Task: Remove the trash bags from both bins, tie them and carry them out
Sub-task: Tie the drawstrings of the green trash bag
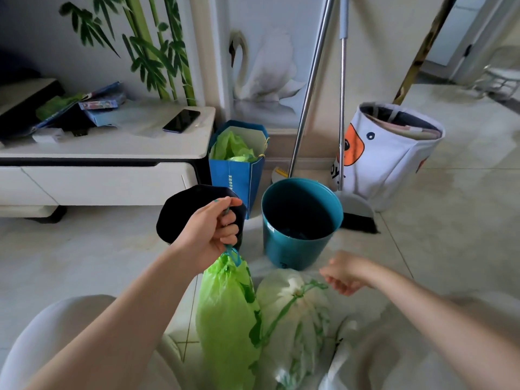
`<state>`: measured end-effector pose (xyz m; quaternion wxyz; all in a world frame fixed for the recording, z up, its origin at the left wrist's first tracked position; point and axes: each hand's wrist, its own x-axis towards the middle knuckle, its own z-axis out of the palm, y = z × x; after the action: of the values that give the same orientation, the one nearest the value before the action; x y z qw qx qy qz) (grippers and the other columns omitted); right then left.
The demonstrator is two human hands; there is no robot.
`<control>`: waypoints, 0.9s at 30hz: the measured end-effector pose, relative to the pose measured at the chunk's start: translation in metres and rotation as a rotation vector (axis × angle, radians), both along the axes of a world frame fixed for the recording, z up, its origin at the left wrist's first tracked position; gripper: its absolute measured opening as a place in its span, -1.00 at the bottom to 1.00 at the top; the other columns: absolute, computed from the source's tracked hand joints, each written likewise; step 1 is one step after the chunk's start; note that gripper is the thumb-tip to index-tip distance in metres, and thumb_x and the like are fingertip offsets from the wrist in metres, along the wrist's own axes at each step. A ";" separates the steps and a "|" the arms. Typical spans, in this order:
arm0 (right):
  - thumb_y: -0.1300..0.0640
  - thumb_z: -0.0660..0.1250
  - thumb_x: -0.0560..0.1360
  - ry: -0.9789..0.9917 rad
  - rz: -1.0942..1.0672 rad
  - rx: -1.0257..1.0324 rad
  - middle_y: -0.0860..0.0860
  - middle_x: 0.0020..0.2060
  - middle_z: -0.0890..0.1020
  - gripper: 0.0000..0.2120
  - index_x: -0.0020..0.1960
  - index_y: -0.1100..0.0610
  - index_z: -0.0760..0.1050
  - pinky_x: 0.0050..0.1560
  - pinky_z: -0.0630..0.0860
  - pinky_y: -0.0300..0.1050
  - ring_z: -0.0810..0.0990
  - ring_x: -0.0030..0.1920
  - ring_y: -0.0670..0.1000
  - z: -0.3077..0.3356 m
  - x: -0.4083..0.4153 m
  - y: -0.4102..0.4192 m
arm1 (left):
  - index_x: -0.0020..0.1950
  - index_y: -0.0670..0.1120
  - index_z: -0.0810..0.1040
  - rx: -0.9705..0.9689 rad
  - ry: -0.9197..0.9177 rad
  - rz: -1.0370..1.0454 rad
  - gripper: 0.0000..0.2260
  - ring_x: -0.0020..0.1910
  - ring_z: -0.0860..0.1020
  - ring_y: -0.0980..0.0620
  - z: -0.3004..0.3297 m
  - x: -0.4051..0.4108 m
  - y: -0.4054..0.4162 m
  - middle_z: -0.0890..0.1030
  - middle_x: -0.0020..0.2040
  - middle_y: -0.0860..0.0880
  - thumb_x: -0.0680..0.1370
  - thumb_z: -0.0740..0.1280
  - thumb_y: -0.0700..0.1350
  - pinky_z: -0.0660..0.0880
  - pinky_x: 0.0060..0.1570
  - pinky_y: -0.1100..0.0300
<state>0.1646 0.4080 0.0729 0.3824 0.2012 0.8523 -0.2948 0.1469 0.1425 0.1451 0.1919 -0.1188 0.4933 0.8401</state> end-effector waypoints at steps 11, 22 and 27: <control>0.15 0.32 0.49 0.169 -0.181 -0.295 0.07 -0.27 0.55 -0.88 -0.11 0.23 0.51 -0.26 0.47 -0.16 0.50 -0.30 -0.01 -0.027 0.016 0.002 | -0.01 -0.12 0.54 -0.066 0.020 -0.042 -0.88 -0.60 0.14 0.16 0.000 0.006 -0.004 0.25 -0.45 0.03 0.59 0.22 -0.15 0.13 -0.60 0.34; 0.05 0.22 0.49 0.715 0.583 -0.157 -0.10 -0.30 0.54 -0.89 -0.20 0.03 0.44 -0.21 0.46 -0.15 0.49 -0.26 -0.10 0.000 0.044 -0.048 | 0.01 -0.13 0.54 -0.078 0.033 -0.063 -0.87 -0.60 0.16 0.16 0.000 0.010 -0.007 0.27 -0.45 0.03 0.59 0.20 -0.17 0.16 -0.60 0.34; -0.07 0.28 0.46 0.906 1.152 0.049 -0.09 -0.16 0.49 -0.84 -0.07 0.02 0.47 -0.13 0.28 -0.26 0.40 -0.10 -0.07 -0.024 0.053 -0.053 | 0.02 -0.13 0.55 -0.086 0.035 -0.069 -0.86 -0.59 0.16 0.16 -0.001 0.011 -0.011 0.27 -0.44 0.03 0.59 0.20 -0.17 0.17 -0.60 0.34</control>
<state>0.2171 0.3553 0.0486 0.0822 -0.4119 0.9038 -0.0821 0.1577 0.1312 0.1443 0.2068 -0.0950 0.5363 0.8128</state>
